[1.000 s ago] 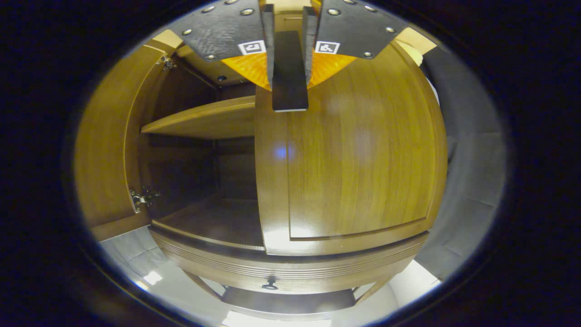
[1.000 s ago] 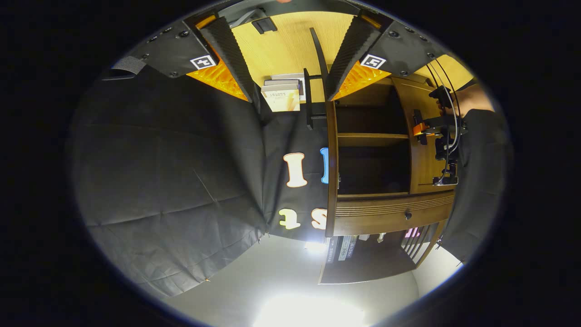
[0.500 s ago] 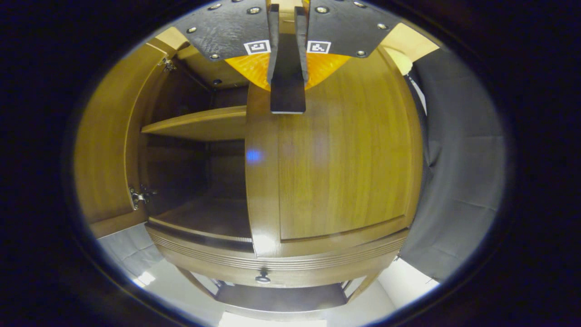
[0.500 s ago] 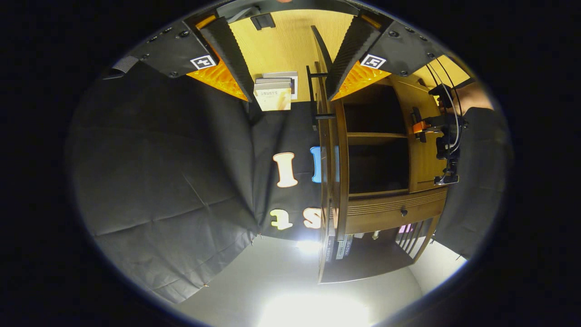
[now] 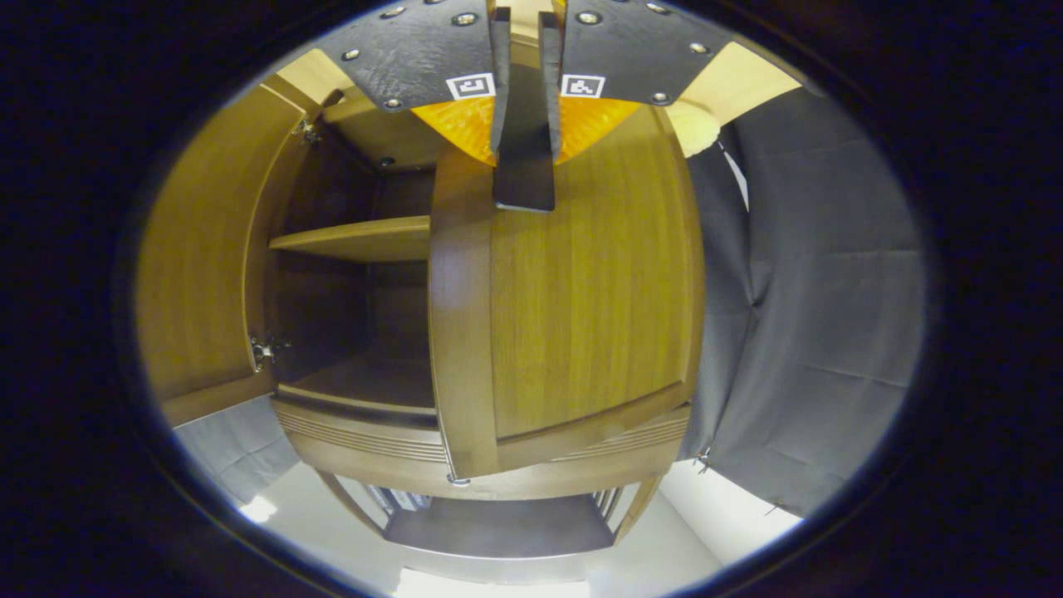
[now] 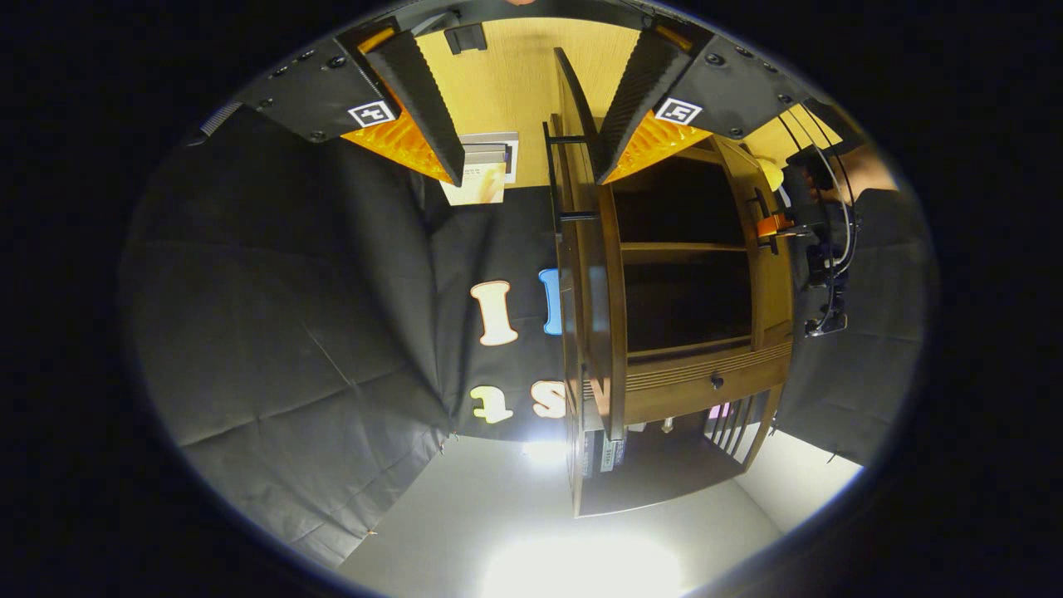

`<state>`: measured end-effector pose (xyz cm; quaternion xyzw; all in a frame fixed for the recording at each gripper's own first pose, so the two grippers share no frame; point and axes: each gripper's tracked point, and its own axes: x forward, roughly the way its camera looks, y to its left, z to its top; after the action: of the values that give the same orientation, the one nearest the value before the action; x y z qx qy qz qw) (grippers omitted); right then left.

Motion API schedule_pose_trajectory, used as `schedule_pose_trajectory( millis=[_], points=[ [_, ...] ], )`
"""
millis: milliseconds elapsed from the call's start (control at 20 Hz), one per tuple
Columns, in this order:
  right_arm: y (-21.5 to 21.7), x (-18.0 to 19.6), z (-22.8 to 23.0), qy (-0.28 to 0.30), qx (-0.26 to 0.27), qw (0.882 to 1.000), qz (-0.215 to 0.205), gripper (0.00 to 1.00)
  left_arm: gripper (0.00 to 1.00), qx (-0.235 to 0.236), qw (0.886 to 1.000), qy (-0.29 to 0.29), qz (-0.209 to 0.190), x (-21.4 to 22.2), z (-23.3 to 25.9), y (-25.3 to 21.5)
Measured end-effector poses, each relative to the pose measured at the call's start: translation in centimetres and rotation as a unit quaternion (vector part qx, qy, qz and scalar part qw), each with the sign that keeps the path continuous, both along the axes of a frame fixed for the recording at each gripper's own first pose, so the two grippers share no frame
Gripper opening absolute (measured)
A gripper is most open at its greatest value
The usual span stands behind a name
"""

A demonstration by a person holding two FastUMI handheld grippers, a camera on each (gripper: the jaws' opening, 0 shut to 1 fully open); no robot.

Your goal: Open the right door of the double-door shoe cabinet with the right hand, and open the left door with the left hand.

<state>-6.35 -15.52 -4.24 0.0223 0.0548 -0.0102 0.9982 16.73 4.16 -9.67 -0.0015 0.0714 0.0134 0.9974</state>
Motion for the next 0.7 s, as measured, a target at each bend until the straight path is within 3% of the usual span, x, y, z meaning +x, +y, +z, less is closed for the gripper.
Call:
schedule_pose_trajectory(
  millis=[450,500,550,700],
  points=[
    [4.5,-2.8,0.9,-0.004,-0.003,1.000,0.001,0.98,0.17,-0.006,1.000,0.004,-0.017,-4.3,0.6,3.5],
    [4.9,-3.0,0.9,-0.003,-0.004,1.000,0.000,0.98,0.11,-0.007,1.000,0.003,-0.017,-4.7,0.7,3.8],
    [5.1,-3.2,1.0,-0.002,-0.003,1.000,-0.001,0.98,0.17,-0.009,1.000,0.003,-0.016,-5.0,0.7,4.2],
    [6.2,-3.7,1.6,-0.006,-0.004,1.000,-0.001,0.98,0.17,-0.008,1.000,0.002,-0.014,-6.2,0.9,5.4]
  ],
)
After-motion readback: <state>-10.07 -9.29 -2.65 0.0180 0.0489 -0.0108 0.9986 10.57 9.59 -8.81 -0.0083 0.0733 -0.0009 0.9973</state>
